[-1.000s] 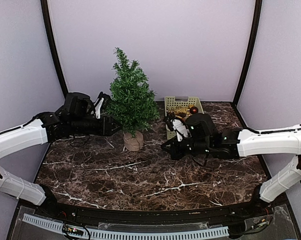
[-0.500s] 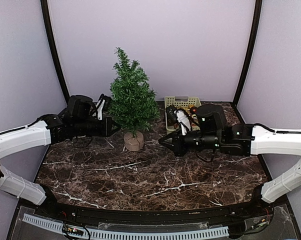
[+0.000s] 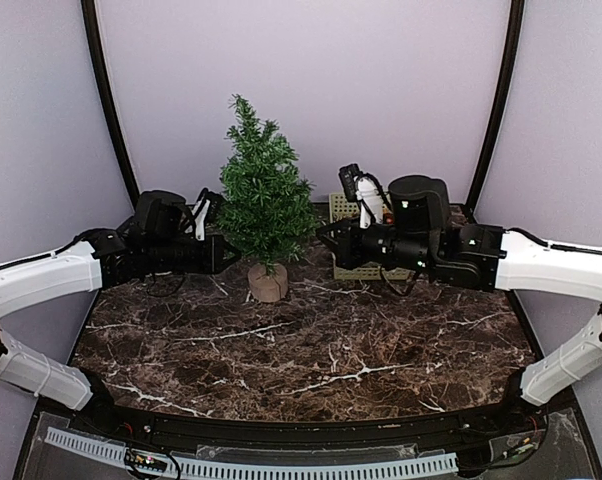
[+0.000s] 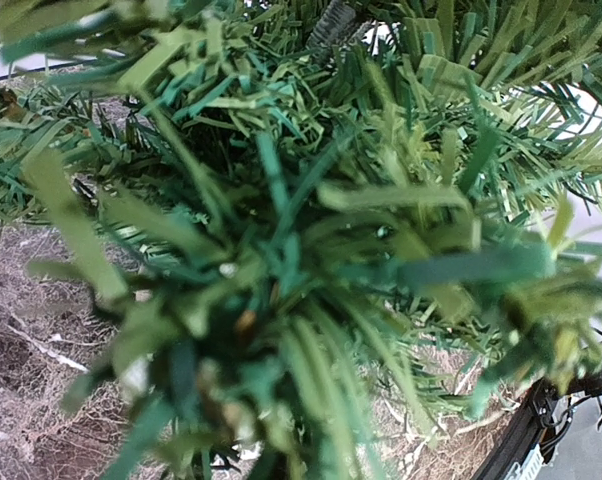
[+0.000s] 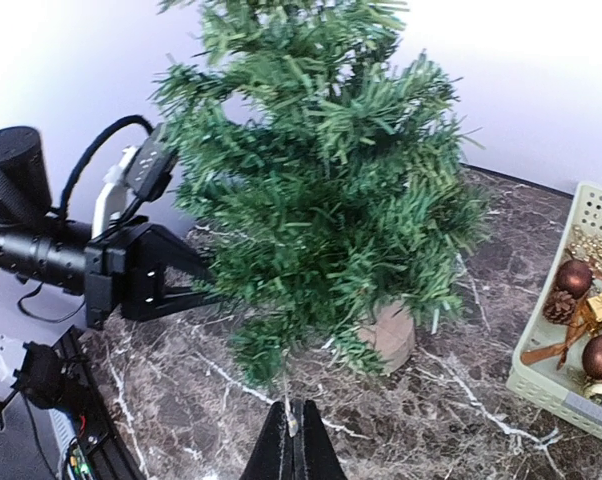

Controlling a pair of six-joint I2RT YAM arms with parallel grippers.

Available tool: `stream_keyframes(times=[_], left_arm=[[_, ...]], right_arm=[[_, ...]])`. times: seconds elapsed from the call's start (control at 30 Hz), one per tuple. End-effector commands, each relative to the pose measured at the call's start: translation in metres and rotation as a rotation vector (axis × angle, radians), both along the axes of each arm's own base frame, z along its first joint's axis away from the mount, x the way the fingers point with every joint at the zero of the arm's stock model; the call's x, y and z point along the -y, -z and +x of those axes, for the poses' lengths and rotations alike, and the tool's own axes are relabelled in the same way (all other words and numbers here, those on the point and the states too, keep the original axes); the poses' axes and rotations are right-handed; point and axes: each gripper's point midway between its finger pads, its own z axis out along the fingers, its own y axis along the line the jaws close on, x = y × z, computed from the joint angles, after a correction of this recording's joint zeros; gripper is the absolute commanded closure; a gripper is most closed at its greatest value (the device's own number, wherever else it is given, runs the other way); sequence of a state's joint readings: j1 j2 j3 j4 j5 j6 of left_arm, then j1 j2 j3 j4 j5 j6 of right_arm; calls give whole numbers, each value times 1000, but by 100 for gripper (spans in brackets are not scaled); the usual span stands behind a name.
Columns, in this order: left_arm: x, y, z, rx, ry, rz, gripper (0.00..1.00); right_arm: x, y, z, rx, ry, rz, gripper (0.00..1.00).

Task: Decorate the small christmas tree
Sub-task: Wrap the side of the string light in the gap of the branches.

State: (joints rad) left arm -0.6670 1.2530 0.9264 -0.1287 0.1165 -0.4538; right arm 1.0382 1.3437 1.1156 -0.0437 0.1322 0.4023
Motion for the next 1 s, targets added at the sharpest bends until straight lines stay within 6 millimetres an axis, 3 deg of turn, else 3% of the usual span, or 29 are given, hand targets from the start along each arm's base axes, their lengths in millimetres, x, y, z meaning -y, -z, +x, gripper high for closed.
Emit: stream_keyframes(times=[0.0,0.2,0.47,0.53,0.6,0.83,0.97], left_arm=[[-5,5,-4,-1,-5,24,100],[-8,3,-4,6,-11,32,100],[-10,3,-4,8,-14,36,100],[-10,3,-4,10,-17,40,100],[-11,2,-3,14,-21,43,100],[-14,2,-3,16,-32,50,100],[-16,4,-3,12,-35,52,100]], right_arm=[[7,-21,34,21,129,81,100],[15,-21,51,-8,169,116,100],[19,-46,53,18,158,190,100],[20,-45,55,19,168,187,100],[21,-32,59,2,190,157,100],[34,50,65,-112,269,3,100],[39,75,57,-161,260,-33,100]])
